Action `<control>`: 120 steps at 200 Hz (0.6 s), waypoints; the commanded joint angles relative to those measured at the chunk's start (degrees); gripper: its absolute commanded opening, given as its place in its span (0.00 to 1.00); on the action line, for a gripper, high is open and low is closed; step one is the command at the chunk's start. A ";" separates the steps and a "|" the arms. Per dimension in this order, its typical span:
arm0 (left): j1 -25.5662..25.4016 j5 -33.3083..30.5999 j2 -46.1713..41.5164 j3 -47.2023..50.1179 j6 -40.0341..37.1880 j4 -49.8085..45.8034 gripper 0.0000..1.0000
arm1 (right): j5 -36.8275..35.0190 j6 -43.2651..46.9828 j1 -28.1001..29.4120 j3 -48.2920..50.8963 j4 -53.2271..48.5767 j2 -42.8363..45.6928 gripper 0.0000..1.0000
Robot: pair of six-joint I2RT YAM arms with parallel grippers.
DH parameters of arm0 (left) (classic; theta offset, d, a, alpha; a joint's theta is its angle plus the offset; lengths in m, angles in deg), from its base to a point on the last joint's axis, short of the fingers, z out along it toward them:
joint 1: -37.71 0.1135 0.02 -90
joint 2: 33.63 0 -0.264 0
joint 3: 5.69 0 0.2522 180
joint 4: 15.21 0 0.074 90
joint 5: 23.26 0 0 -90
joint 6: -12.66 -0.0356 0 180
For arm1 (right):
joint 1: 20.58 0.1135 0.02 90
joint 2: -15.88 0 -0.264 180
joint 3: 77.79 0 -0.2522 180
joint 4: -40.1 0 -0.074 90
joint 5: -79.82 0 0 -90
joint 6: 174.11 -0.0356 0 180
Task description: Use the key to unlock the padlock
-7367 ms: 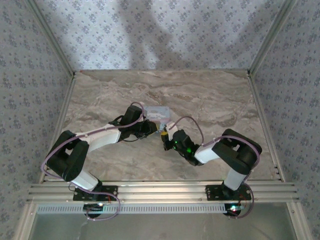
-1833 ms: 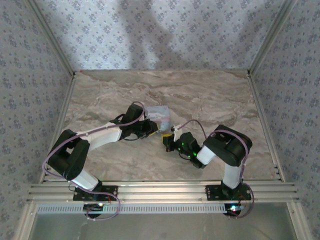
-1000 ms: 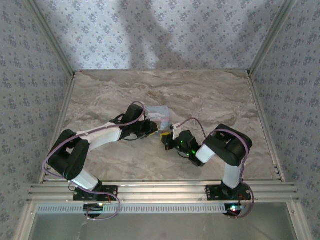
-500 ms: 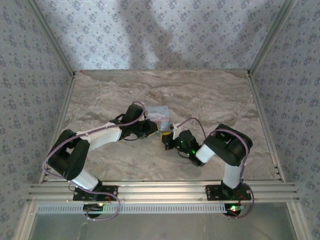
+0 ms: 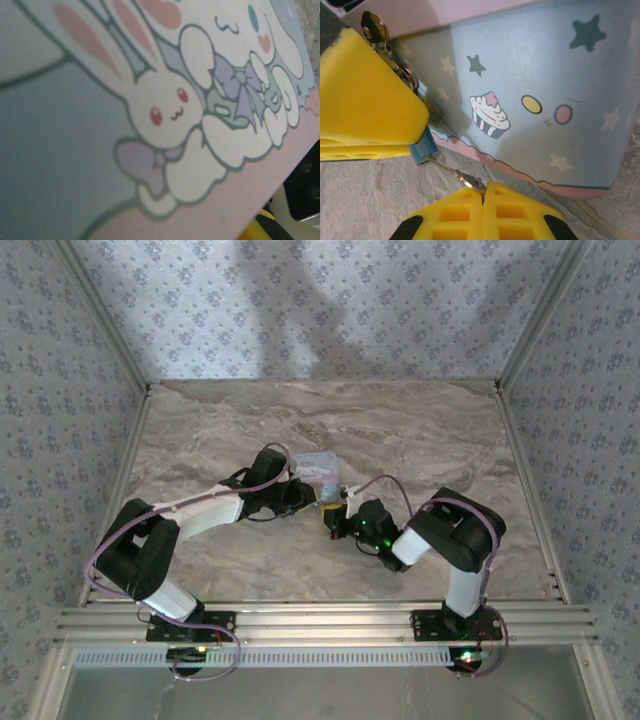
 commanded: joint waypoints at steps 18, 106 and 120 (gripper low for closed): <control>-0.97 0.35 0.77 -1.45 -1.85 -0.25 0.14 | 1.00 -0.57 -0.08 -1.54 0.63 2.44 0.00; -2.11 -3.58 0.95 -2.15 -2.14 -1.52 0.13 | 1.95 -1.00 0.54 -2.24 -0.77 3.41 0.00; -2.19 -4.32 0.82 -1.64 -1.54 -0.49 0.13 | 2.32 -1.77 0.52 -2.19 -0.91 3.48 0.00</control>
